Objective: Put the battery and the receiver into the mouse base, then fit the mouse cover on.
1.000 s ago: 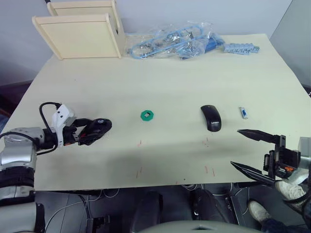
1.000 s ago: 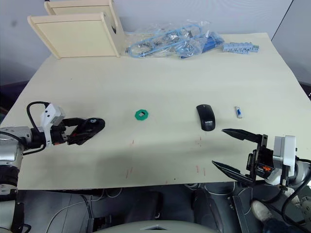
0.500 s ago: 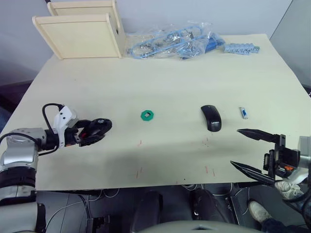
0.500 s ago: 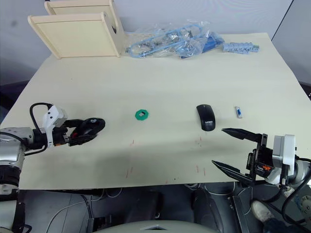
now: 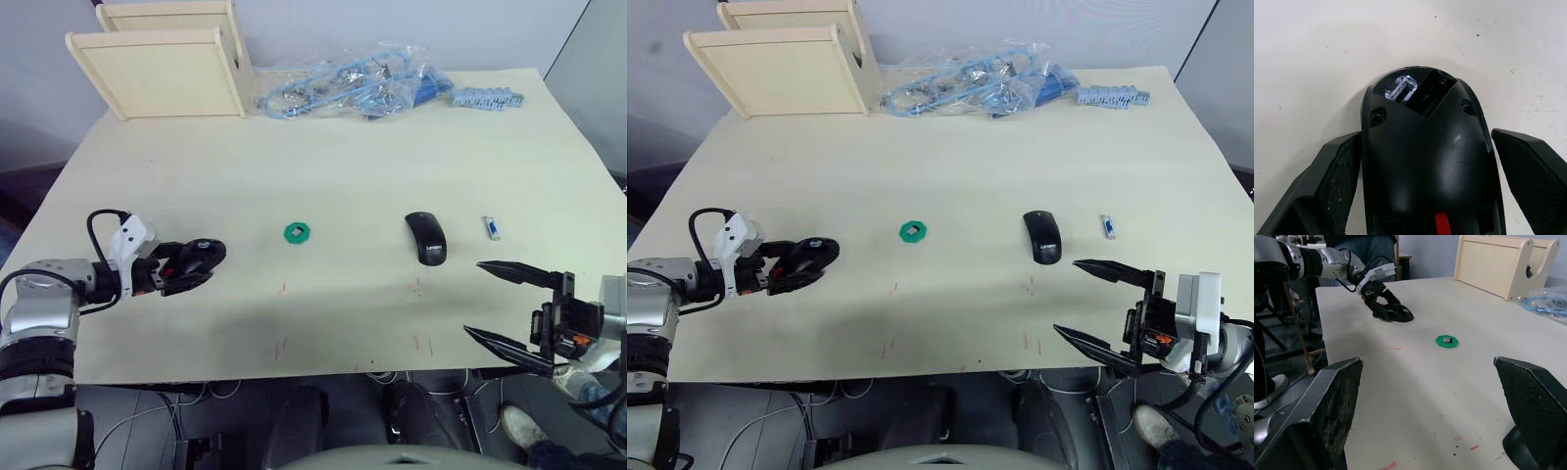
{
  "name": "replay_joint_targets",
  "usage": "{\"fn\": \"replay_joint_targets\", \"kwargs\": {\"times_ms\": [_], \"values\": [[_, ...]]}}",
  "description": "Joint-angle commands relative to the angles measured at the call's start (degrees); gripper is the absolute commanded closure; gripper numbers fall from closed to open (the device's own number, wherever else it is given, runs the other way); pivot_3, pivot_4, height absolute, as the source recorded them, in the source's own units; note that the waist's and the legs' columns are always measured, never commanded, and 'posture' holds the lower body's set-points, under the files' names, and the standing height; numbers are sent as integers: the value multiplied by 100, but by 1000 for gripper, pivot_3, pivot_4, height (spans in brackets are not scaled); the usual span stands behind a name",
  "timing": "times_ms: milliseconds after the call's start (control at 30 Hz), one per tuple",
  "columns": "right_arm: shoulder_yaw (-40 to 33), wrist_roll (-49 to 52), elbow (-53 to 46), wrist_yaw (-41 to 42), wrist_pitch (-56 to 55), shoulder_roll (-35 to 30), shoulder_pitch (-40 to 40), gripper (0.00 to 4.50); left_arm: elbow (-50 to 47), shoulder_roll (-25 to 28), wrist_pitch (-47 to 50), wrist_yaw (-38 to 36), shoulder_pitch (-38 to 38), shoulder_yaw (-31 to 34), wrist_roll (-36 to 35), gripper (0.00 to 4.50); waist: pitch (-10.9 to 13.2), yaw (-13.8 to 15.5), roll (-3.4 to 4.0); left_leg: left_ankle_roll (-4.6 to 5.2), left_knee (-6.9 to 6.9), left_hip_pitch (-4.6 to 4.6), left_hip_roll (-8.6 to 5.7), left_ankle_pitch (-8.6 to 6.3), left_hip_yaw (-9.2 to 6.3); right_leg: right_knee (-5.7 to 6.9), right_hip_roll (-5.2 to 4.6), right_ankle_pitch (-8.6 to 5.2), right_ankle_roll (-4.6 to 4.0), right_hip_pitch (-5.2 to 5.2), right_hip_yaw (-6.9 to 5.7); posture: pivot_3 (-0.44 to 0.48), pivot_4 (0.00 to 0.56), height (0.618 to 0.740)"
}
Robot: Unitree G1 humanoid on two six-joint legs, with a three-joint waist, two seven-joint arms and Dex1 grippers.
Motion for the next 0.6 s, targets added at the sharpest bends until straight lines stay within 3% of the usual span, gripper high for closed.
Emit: {"fn": "replay_joint_targets", "kwargs": {"times_ms": [33, 533, 600], "values": [[-35, 37, -94, 15, -60, -10, 8, 0, 3, 32, -36, 42, -56, 140, -74, 84, 0, 0, 0, 0, 0, 0, 0, 0, 0, 0, 0, 0, 0, 0, 0, 0, 150, 740], [27, -23, -12, 53, -108, 18, -27, 0, 26, 38, -21, 65, -130, 131, -111, 84, 0, 0, 0, 0, 0, 0, 0, 0, 0, 1, 0, 0, 0, 0, 0, 0, 150, 740], [32, -33, 11, 65, -122, 19, -24, 0, 9, 39, -16, 43, -123, 132, -133, 934, 0, 0, 0, 0, 1, 0, 0, 0, 0, 1, 0, 0, 0, 0, 0, 0, 150, 740]]}}
